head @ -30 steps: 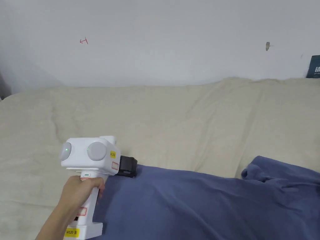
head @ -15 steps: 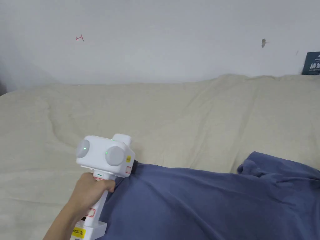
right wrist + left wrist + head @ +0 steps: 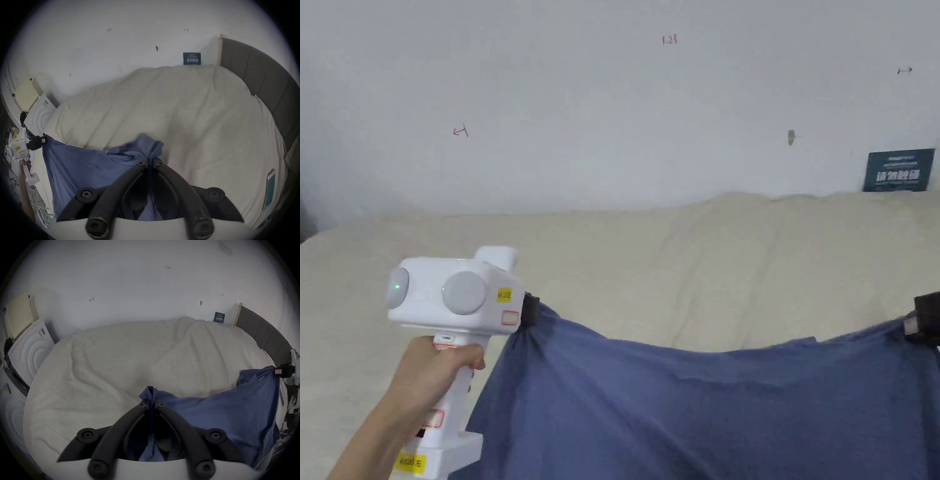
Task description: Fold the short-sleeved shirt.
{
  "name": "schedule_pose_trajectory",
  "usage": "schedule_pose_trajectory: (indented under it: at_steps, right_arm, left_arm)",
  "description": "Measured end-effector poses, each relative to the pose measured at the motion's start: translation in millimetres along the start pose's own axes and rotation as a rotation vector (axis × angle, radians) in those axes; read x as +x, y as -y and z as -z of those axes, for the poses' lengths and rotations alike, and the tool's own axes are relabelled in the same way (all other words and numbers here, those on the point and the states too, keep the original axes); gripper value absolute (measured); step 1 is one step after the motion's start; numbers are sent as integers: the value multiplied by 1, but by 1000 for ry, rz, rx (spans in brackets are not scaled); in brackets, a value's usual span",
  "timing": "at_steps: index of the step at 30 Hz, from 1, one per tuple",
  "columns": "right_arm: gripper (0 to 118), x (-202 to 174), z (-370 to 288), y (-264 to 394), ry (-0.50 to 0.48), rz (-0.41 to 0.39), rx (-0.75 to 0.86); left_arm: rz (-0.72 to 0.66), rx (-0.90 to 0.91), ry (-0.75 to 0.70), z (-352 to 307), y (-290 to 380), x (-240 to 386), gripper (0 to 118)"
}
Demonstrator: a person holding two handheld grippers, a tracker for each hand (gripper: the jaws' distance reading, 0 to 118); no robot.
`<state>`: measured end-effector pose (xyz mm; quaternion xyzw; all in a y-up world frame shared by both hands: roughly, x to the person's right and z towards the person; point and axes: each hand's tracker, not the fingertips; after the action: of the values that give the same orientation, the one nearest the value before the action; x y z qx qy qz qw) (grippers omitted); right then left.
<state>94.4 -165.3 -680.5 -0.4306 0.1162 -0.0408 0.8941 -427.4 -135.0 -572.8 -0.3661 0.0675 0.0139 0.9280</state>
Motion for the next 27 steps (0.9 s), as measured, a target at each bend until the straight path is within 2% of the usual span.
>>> schedule_pose_trajectory:
  at_steps: [1, 2, 5, 7, 14, 25, 27]
  right_arm:
    - [3, -2, -2, -3, 0, -9, 15]
    - [3, -11, -52, -25, -53, -24, 59]
    - [3, -15, -95, -44, -67, -23, 113]
    - [3, -19, -118, -55, -30, 0, 158]
    - [3, -36, -202, -92, -37, -3, 286]
    - [3, -65, -301, -191, -94, 40, 456]
    - [3, -68, -315, -208, -97, 20, 482]
  left_arm:
    - [-6, 13, -7, -10, -3, -1, 4]
    - [1, 22, -6, -20, -7, -1, 4]
    - [-4, 97, -27, -55, -18, -5, 4]
    - [-22, 157, -48, -85, -23, -6, 4]
    - [-31, 332, -129, -184, -53, -10, 4]
    - [-15, 538, -210, -271, -134, -10, 4]
    - [-14, 567, -232, -280, -155, -12, 4]
